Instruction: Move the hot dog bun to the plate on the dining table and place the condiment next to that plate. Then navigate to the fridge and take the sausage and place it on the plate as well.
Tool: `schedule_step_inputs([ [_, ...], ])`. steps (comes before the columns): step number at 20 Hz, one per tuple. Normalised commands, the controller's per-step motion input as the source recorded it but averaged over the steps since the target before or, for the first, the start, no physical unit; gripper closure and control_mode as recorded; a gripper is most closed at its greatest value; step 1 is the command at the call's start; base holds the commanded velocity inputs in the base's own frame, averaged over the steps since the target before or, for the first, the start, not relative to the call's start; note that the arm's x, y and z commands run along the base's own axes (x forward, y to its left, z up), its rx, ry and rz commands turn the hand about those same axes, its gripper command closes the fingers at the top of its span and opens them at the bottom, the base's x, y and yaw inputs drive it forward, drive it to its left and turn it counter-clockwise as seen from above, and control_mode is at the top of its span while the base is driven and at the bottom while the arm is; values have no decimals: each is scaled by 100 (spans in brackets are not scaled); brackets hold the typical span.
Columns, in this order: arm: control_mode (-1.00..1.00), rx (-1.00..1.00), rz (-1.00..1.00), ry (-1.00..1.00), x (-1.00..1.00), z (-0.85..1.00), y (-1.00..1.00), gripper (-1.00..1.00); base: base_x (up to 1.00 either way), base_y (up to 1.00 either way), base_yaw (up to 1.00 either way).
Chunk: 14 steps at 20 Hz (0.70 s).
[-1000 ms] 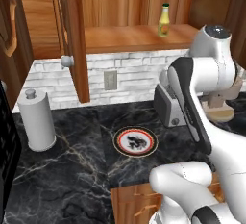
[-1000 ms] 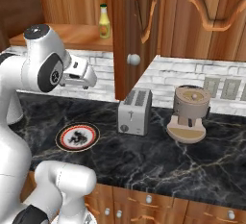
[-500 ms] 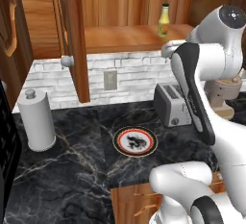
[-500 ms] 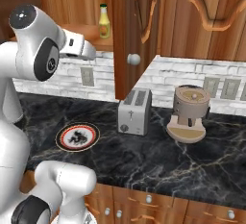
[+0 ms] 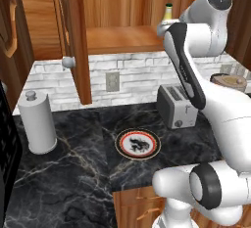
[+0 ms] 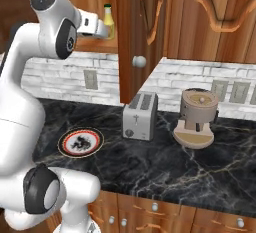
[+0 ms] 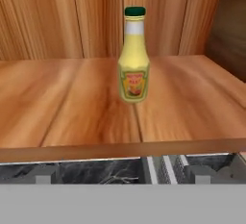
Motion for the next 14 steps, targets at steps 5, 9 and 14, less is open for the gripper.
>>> schedule_step_inputs([
  [5, -100, 0, 0, -1, 85, 16, -14, -100, 0, 0, 0],
  [9, -100, 0, 0, -9, 50, 19, -5, -100, 0, 0, 0],
  [14, -100, 0, 0, -7, 57, 12, 0, -100, 0, 0, 0],
])
